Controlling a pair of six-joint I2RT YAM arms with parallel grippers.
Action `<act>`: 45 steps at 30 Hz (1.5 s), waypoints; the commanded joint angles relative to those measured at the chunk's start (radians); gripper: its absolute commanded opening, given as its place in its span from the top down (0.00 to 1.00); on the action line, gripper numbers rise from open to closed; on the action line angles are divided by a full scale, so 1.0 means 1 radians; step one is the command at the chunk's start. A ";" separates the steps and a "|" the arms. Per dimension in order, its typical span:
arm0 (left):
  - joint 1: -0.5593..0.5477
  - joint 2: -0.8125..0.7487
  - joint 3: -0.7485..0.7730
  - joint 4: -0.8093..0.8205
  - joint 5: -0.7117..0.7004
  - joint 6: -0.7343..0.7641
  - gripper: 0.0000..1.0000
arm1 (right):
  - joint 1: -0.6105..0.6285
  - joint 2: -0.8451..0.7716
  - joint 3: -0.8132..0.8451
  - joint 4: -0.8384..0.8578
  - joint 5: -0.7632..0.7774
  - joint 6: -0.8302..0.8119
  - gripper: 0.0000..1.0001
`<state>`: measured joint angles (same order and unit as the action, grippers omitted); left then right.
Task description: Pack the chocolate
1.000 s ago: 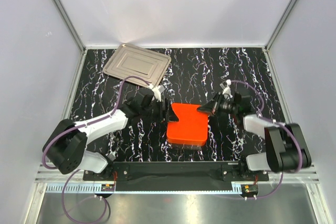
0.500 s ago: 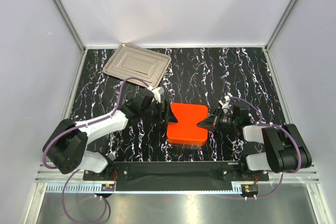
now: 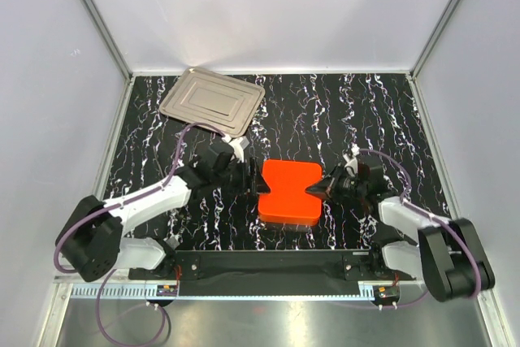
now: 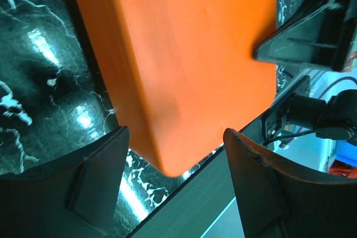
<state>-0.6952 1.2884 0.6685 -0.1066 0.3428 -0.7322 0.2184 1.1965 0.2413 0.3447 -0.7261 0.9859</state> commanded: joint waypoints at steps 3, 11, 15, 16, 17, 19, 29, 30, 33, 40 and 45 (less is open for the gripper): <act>-0.021 -0.093 0.158 -0.162 -0.122 0.093 0.27 | 0.027 -0.238 0.315 -0.714 0.359 -0.249 1.00; -0.021 -0.141 0.195 -0.214 -0.123 0.088 0.26 | 0.156 -0.301 0.463 -1.045 0.491 -0.322 1.00; -0.021 -0.156 0.181 -0.220 -0.136 0.088 0.26 | 0.193 -0.350 0.443 -1.096 0.508 -0.308 1.00; -0.021 -0.156 0.180 -0.219 -0.136 0.086 0.26 | 0.193 -0.351 0.428 -1.084 0.486 -0.302 1.00; -0.021 -0.159 0.177 -0.219 -0.133 0.086 0.26 | 0.193 -0.339 0.385 -1.055 0.475 -0.299 1.00; -0.021 -0.161 0.164 -0.209 -0.134 0.083 0.26 | 0.240 -0.312 0.356 -1.023 0.488 -0.245 1.00; -0.021 -0.187 0.144 -0.229 -0.156 0.089 0.26 | 0.306 -0.193 0.387 -1.018 0.619 -0.173 1.00; -0.021 -0.192 0.152 -0.243 -0.157 0.094 0.25 | 0.305 -0.201 0.407 -1.035 0.629 -0.174 1.00; -0.021 -0.210 0.178 -0.277 -0.172 0.105 0.25 | 0.306 -0.207 0.496 -1.095 0.680 -0.193 1.00; -0.021 -0.253 0.341 -0.412 -0.197 0.192 0.14 | 0.306 -0.181 0.762 -1.177 0.750 -0.317 0.45; -0.021 -0.336 0.425 -0.476 -0.245 0.223 0.01 | 0.306 -0.264 0.886 -1.165 0.781 -0.358 0.00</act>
<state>-0.7124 1.0241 1.0241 -0.5472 0.1482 -0.5568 0.5182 0.9920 1.0630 -0.7994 -0.0078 0.6762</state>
